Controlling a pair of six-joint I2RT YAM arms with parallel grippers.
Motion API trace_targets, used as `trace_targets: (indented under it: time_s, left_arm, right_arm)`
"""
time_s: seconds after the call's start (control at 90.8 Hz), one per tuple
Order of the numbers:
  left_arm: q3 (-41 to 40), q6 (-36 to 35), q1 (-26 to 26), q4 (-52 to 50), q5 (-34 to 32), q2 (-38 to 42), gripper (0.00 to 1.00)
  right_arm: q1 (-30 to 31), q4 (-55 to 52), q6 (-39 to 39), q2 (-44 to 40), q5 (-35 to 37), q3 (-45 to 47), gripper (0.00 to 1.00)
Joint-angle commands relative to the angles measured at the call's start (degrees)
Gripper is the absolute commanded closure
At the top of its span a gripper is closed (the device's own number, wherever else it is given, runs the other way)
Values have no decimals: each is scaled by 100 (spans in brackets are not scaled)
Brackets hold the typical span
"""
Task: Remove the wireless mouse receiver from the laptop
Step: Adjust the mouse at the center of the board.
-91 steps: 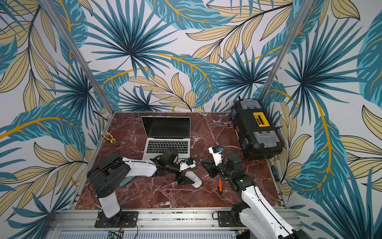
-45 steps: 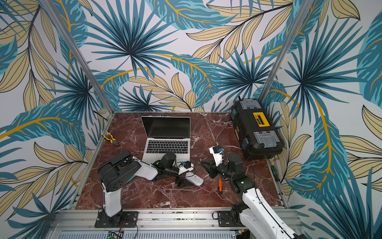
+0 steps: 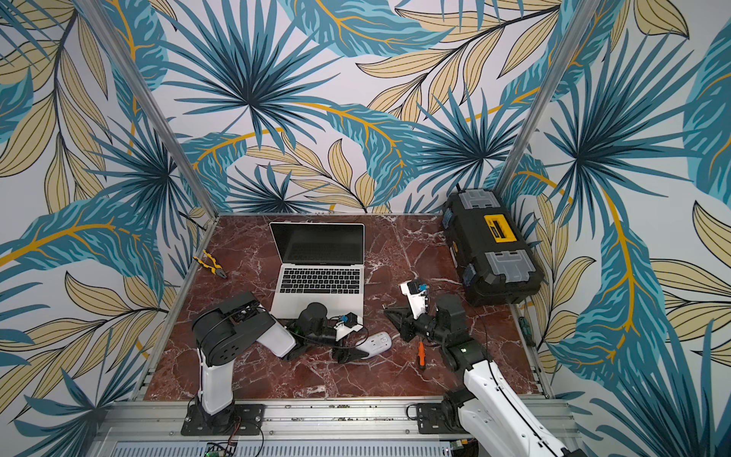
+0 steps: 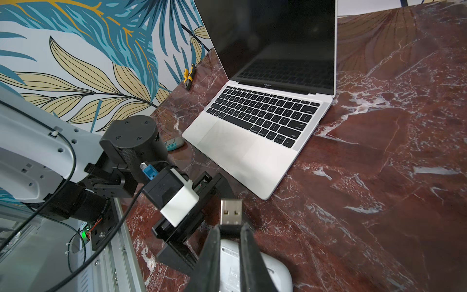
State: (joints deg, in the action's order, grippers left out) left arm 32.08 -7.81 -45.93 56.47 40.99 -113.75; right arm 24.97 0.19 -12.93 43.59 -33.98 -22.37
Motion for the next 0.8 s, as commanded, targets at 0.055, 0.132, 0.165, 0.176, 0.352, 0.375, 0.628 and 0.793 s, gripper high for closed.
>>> trace_targets:
  time_s: [0.055, 0.132, 0.165, 0.176, 0.352, 0.375, 0.628, 0.793]
  left_arm:
    - [-123, 151, -104, 953, -135, -340, 16]
    - [-199, 175, -114, 1179, -213, -426, 16]
    - [-247, 172, -128, 1264, -240, -436, 17]
    - [-264, 164, -132, 1285, -258, -445, 17]
    - [-414, -191, -294, 1194, -573, -481, 18]
    - [-420, -248, -329, 1179, -627, -499, 19]
    - [-576, -418, -461, 1470, -1038, -632, 21]
    - [-711, -443, -460, 1692, -1166, -643, 27]
  right_arm:
    - [32, 153, -5, 45, -147, 109, 92]
    - [26, 190, -18, -21, -195, 140, 92]
    - [25, 189, -27, -48, -194, 145, 92]
    - [25, 191, -26, -55, -191, 149, 91]
    - [28, 201, -13, -37, -188, 135, 91]
    - [26, 168, 2, -22, -191, 112, 91]
    - [25, 143, -59, -125, -243, 135, 91]
    - [25, 140, -45, -142, -244, 140, 91]
